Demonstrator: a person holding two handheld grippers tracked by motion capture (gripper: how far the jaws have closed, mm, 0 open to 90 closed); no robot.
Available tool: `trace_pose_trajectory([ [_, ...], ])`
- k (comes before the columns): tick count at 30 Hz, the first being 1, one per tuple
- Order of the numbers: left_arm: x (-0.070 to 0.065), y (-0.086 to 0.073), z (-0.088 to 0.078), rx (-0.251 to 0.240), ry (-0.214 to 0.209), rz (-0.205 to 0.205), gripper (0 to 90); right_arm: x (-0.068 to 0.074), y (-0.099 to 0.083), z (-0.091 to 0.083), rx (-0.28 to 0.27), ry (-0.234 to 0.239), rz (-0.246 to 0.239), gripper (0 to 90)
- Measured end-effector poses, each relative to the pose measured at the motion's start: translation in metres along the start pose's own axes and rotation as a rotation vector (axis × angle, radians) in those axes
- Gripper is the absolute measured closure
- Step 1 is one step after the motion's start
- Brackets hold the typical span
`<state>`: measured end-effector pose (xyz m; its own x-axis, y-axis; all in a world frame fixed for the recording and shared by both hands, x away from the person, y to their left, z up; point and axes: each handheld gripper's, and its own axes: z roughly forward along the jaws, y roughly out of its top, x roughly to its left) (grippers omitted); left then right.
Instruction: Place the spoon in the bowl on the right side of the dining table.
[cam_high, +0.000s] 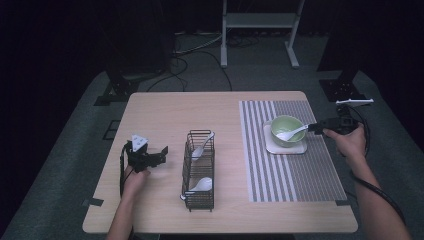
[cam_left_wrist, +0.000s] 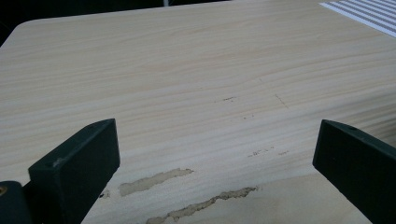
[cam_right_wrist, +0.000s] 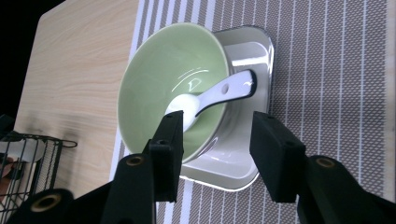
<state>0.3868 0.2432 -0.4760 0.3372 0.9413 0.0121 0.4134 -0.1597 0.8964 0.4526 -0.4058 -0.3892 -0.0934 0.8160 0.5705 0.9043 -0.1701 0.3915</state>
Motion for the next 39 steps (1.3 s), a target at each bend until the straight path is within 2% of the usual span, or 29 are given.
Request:
trace_pose_trajectory([
  [8, 0.000, 0.000, 0.000, 0.000, 0.000, -0.003, 0.0, -0.002, -0.006, -0.003, 0.008, 0.009, -0.002, 48.9],
  [18, 0.000, 0.000, 0.000, -0.001, 0.001, -0.006, 0.0, 0.001, -0.013, 0.002, 0.023, 0.021, -0.021, 44.3],
  [28, 0.000, 0.000, 0.000, -0.002, -0.001, -0.005, 0.0, 0.008, -0.017, 0.004, 0.034, 0.013, -0.050, 42.5],
  [39, 0.000, 0.000, 0.000, 0.000, -0.001, -0.002, 0.0, 0.009, -0.027, 0.006, 0.051, 0.019, -0.068, 41.5],
])
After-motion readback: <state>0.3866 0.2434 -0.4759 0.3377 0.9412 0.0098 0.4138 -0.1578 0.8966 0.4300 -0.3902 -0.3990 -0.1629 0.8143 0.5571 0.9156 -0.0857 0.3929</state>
